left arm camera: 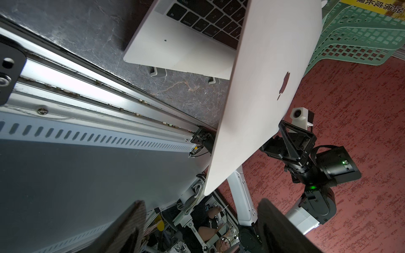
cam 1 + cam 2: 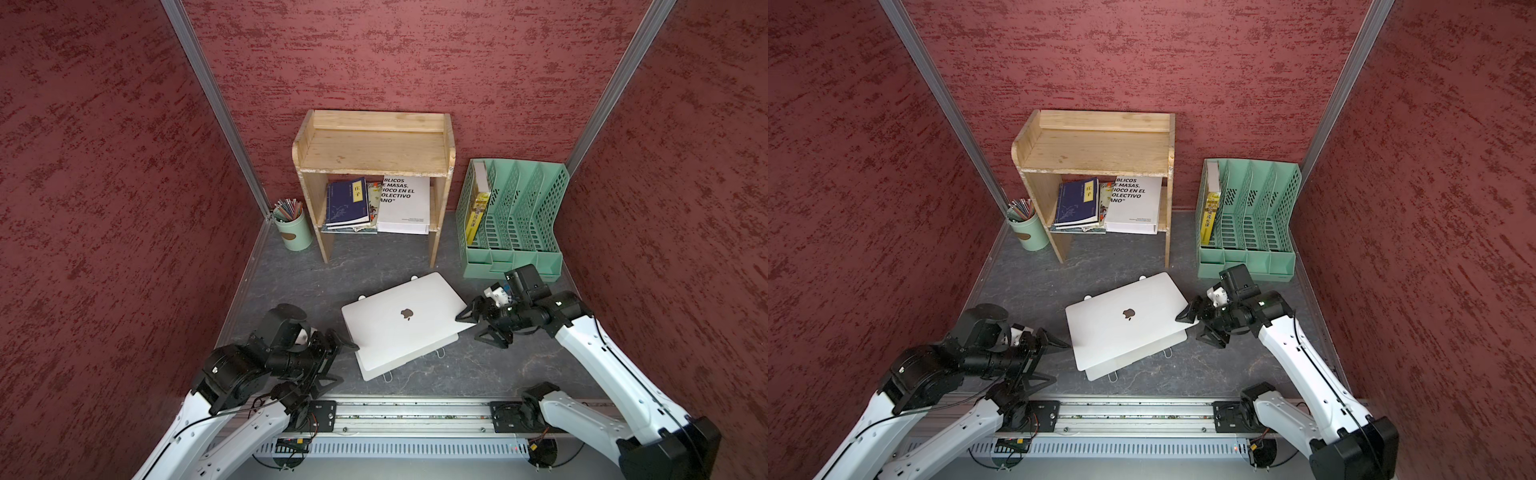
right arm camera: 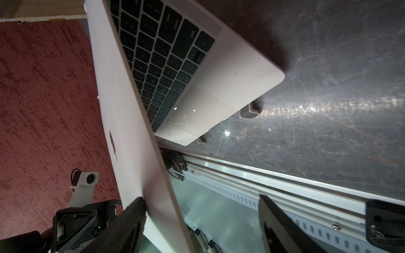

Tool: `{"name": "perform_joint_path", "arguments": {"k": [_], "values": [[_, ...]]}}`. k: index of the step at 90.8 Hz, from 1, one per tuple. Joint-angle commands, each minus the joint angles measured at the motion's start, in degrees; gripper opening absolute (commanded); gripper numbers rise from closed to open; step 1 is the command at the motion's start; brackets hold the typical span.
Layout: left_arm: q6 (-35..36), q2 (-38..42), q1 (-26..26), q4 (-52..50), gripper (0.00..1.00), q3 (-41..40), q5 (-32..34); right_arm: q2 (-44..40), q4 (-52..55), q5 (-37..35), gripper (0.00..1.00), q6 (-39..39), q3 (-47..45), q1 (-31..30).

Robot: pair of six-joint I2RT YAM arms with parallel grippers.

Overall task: Close the laptop lid and set it aside
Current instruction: Close the lid of the laptop.

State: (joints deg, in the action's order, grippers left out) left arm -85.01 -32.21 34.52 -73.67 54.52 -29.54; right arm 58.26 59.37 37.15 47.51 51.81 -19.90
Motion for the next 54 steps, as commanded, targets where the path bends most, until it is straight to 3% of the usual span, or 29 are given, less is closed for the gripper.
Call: {"name": "perform_joint_path", "arguments": {"k": [1,21,54], "values": [[0.6,0.1,0.1,1.0,0.83,-0.9,0.4,0.6,0.5,-2.5,0.87,-1.5,-2.8,-0.9],[0.9,-2.1,0.1,4.8,0.83,-1.5,0.8,0.5,-0.6,-2.8,0.98,-1.8,-5.2,-0.9],[-0.4,-5.3,0.2,13.1,0.83,-3.2,2.2,3.3,-2.4,-5.7,0.98,-2.6,-6.8,-1.0]]}}
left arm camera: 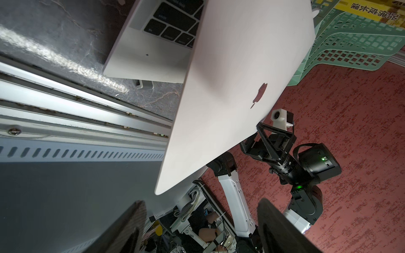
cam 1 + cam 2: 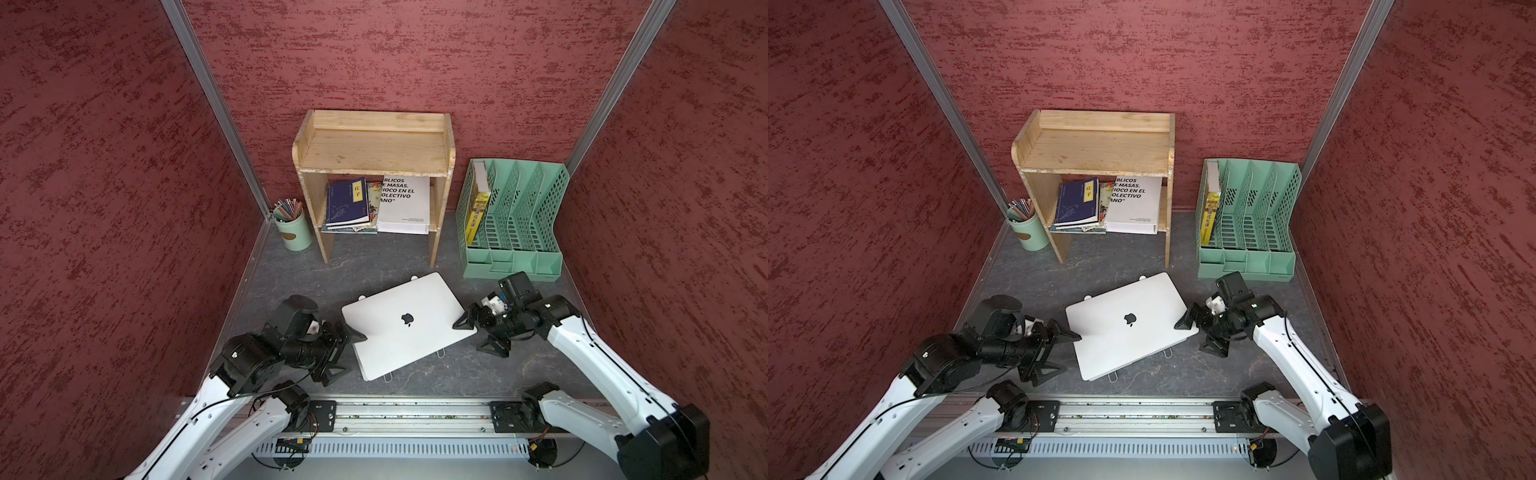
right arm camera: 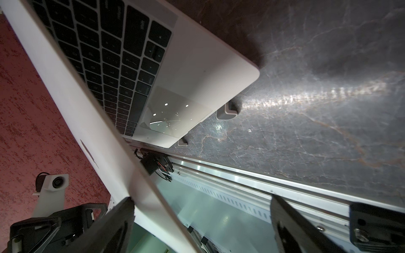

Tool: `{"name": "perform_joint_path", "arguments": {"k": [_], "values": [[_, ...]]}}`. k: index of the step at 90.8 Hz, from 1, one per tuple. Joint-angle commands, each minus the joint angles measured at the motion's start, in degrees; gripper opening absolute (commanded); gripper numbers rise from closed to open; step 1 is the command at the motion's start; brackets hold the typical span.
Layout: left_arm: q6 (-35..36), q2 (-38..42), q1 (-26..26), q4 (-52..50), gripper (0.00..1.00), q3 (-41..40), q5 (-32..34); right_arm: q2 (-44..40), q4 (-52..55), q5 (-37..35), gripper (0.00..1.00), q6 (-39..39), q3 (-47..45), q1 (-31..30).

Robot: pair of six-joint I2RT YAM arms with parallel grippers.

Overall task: Close the laptop lid and set it aside
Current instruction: Close the lid of the laptop.

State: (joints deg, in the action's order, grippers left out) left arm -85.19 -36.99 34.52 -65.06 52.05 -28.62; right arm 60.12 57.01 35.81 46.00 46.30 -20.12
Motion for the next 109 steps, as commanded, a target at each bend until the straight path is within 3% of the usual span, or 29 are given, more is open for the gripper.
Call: {"name": "perform_joint_path", "arguments": {"k": [1,49,109], "values": [[-0.2,-0.5,0.1,4.7,0.82,-0.7,1.3,1.5,0.0,-4.5,0.98,-1.1,-1.4,-0.8],[-6.4,-4.1,3.9,25.8,0.8,-11.5,8.4,2.8,-2.5,-6.3,0.99,-0.6,-3.5,-0.8],[0.6,-6.5,11.1,24.9,0.8,-15.8,20.6,1.9,1.4,-6.3,0.98,-1.6,0.9,-0.8]]}}
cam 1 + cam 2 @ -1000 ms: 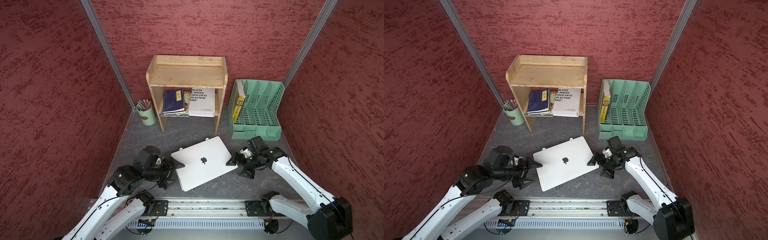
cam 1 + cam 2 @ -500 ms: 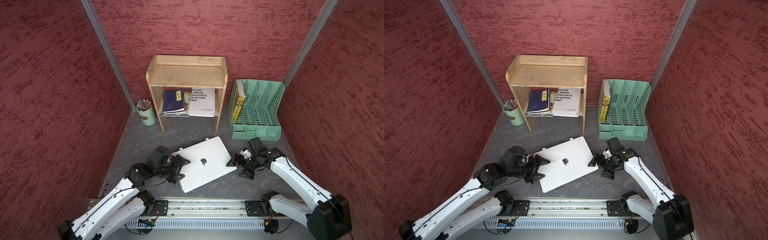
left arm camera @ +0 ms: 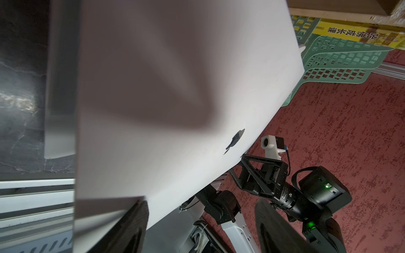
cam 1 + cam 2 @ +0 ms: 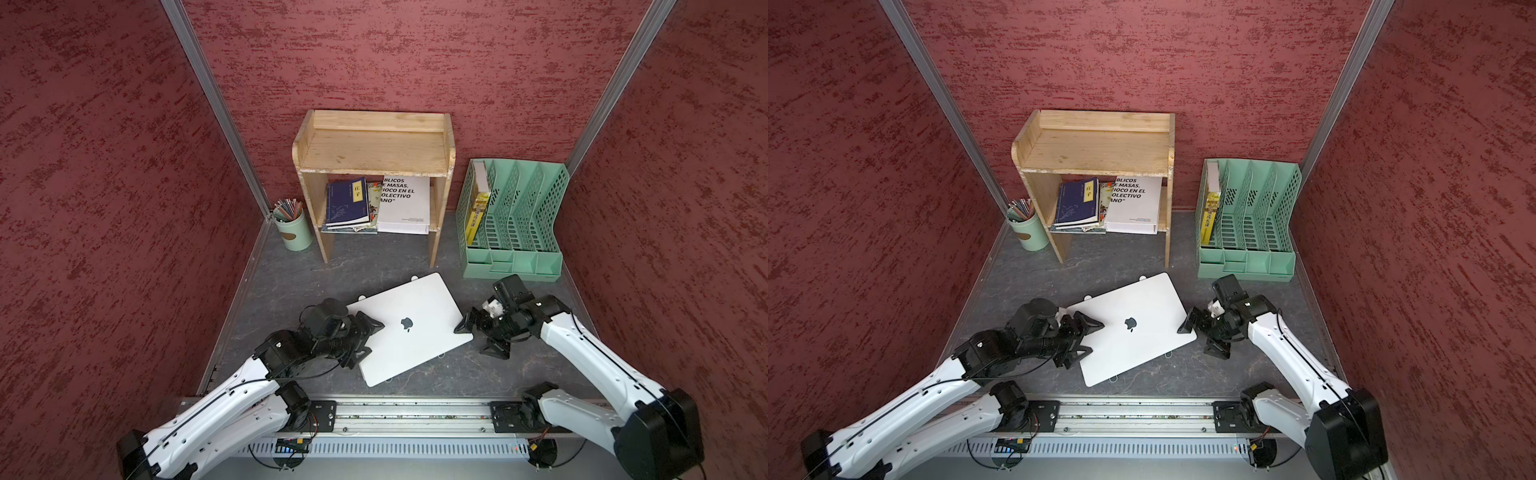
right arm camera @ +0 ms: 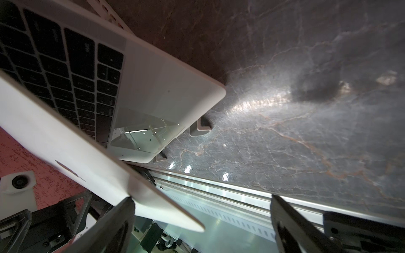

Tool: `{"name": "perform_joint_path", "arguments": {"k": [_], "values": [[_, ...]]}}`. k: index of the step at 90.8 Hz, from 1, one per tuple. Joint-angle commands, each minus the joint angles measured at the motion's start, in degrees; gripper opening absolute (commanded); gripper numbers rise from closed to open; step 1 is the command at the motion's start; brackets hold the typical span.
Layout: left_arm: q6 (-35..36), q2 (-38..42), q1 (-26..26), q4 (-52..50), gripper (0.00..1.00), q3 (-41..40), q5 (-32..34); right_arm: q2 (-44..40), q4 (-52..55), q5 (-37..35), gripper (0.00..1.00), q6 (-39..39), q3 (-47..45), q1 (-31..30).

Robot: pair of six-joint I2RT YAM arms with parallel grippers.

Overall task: Close the laptop lid and set it aside
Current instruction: Close the lid of the laptop.

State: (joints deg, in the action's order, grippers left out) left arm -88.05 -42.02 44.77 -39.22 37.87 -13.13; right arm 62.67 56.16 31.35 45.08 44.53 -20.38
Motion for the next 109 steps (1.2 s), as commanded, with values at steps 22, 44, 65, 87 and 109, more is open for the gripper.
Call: {"name": "perform_joint_path", "arguments": {"k": [22,44,65,87,109], "values": [[5.9,-4.2,2.1,1.3,0.79,-3.0,7.7,-1.4,4.8,-2.5,0.98,-1.1,5.8,-0.5],[7.4,-5.6,3.3,2.5,0.79,-3.9,11.4,-0.5,3.8,-3.2,0.94,-1.0,6.7,-0.5],[10.0,-8.6,5.6,3.2,0.79,-3.8,14.5,0.6,2.4,-3.1,0.92,-0.4,7.5,-0.5],[11.2,-10.8,8.6,3.5,0.79,-4.5,17.4,1.0,1.7,-3.2,0.92,0.0,8.5,-0.4],[13.5,-4.8,11.4,0.9,0.79,-2.7,21.1,0.9,1.5,-3.6,0.91,-1.8,8.5,-0.4]]}}
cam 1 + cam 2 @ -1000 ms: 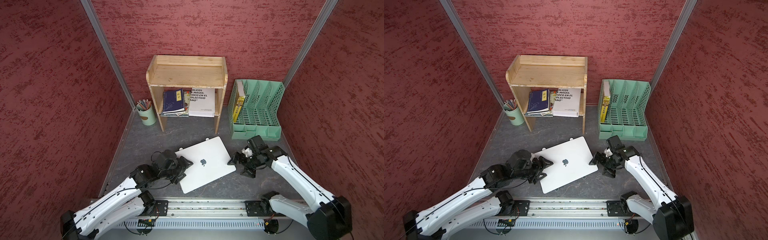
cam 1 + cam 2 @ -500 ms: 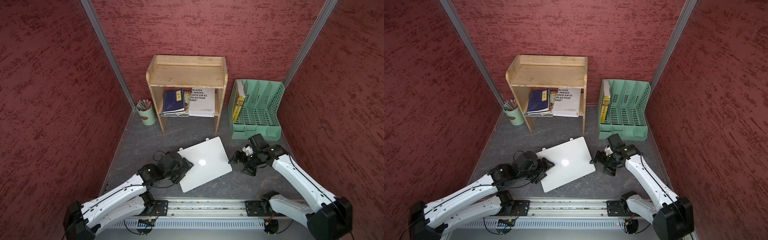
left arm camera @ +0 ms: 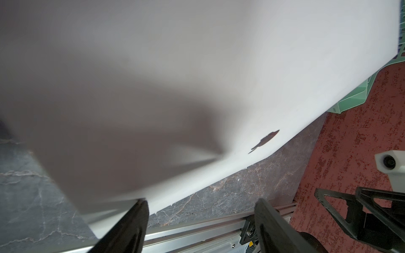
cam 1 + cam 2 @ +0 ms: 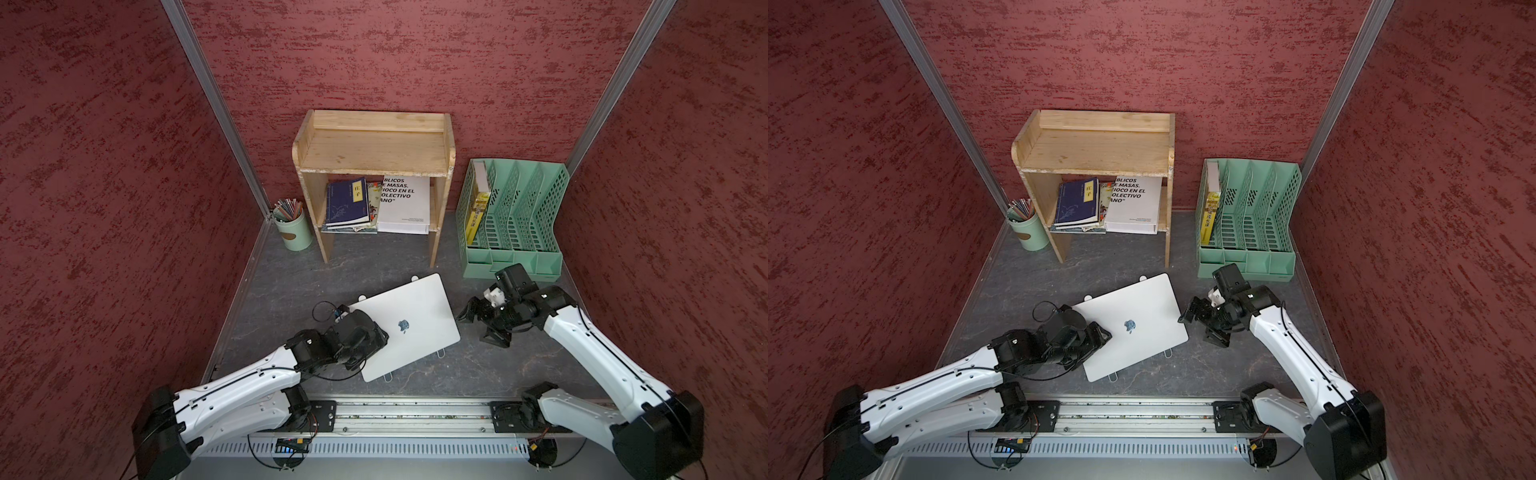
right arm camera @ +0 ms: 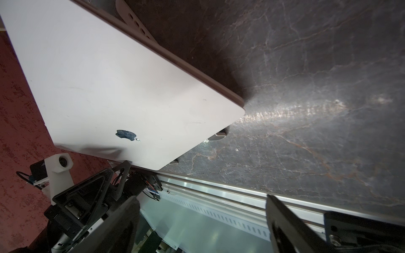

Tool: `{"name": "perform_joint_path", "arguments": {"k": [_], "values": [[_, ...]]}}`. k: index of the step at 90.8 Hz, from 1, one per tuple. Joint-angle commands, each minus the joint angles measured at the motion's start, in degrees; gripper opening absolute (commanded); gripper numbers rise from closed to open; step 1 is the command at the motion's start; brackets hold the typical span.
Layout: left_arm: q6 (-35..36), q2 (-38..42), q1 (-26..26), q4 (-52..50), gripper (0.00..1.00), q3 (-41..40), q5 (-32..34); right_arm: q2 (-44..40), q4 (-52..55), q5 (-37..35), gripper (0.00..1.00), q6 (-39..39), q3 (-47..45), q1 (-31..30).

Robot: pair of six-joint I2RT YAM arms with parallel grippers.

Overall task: Close the laptop lid and set it aside
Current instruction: Close the lid of the laptop, then pick up the laptop from the computer stand.

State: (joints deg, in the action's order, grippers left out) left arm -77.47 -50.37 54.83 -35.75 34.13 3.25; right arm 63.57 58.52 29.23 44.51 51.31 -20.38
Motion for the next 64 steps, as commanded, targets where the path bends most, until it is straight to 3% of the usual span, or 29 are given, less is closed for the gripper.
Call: {"name": "perform_joint_path", "arguments": {"k": [1,28,41,51,64], "values": [[3.2,4.1,1.6,-3.0,0.79,1.4,5.2,-0.1,-0.9,-1.7,0.91,-1.4,1.9,-0.4],[15.8,16.2,8.3,-15.5,0.8,11.5,18.2,1.3,-11.1,-3.0,0.89,-16.3,3.8,-0.4],[18.3,23.6,8.5,-16.4,0.78,7.1,23.3,4.3,-19.8,-3.5,0.89,-24.3,2.5,-0.3],[20.7,28.3,8.6,-12.9,0.74,1.7,25.1,5.9,-28.7,0.4,0.9,-29.2,0.5,0.0],[24.6,29.0,8.5,-4.9,0.74,-4.9,27.0,7.6,-33.0,0.4,0.9,-32.3,0.0,0.7]]}}
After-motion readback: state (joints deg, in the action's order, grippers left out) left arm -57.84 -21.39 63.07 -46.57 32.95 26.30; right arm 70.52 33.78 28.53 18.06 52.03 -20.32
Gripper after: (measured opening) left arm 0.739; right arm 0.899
